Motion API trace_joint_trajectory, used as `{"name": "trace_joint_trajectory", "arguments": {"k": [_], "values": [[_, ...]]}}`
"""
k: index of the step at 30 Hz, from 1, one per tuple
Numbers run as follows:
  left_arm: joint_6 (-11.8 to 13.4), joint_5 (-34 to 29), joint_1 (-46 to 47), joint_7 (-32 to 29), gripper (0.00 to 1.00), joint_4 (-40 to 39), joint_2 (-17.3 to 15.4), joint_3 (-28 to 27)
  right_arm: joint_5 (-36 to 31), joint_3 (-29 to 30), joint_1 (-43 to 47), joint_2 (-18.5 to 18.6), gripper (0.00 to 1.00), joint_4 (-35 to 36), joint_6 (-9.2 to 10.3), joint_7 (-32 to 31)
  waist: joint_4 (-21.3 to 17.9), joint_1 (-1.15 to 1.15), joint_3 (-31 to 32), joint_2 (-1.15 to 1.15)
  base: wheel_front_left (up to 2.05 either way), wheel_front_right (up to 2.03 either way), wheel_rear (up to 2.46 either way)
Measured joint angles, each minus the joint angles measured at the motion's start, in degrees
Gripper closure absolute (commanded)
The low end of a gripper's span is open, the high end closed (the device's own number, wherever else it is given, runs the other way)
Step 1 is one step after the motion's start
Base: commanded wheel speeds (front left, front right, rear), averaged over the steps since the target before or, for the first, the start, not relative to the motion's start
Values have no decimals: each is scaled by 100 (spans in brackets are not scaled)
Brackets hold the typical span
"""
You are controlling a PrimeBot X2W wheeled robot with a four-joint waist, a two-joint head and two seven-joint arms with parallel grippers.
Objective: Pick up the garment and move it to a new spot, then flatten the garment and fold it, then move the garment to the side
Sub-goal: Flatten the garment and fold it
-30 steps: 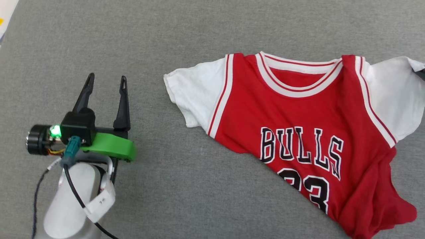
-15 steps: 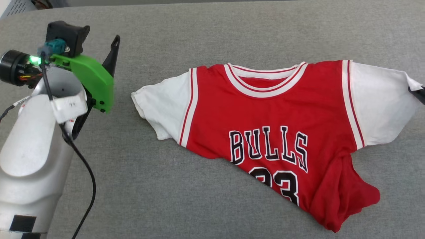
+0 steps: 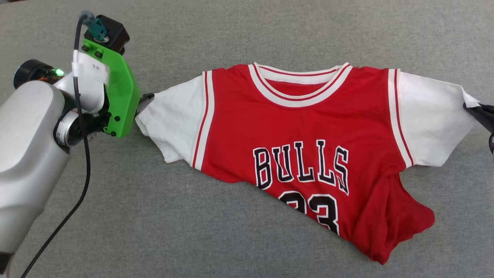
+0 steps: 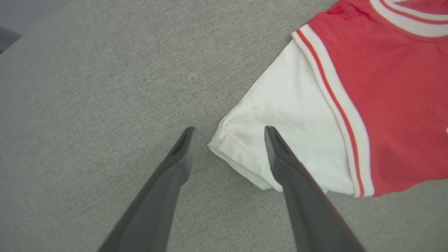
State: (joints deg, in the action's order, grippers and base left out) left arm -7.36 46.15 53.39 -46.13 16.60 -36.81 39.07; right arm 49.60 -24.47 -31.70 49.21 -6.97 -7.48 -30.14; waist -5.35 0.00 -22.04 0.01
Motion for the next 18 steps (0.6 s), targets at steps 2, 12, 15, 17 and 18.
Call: {"name": "trace_joint_trajectory", "arguments": {"k": [2,12,15,17,18], "values": [[1,203,127,-220,0,137,3,100,-1,2,-9,-27,100,8,0,-35,-23,0,-87,0,0,0,0],[1,449,550,-751,0,939,10,669,-53,-110,-250,-223,100,-9,0,-132,-179,0,-495,0,0,0,0],[3,615,710,-856,61,929,-127,1004,-54,-175,-307,-247,100,-64,0,-131,-239,0,-583,0,0,0,0],[3,710,734,-845,100,929,-146,1067,-53,-197,-325,-250,100,-98,0,-130,-235,0,-577,0,0,0,0],[2,749,736,-801,100,933,-146,1114,-53,-209,-345,-252,100,-113,0,-127,-230,0,-567,0,0,0,0]]}}
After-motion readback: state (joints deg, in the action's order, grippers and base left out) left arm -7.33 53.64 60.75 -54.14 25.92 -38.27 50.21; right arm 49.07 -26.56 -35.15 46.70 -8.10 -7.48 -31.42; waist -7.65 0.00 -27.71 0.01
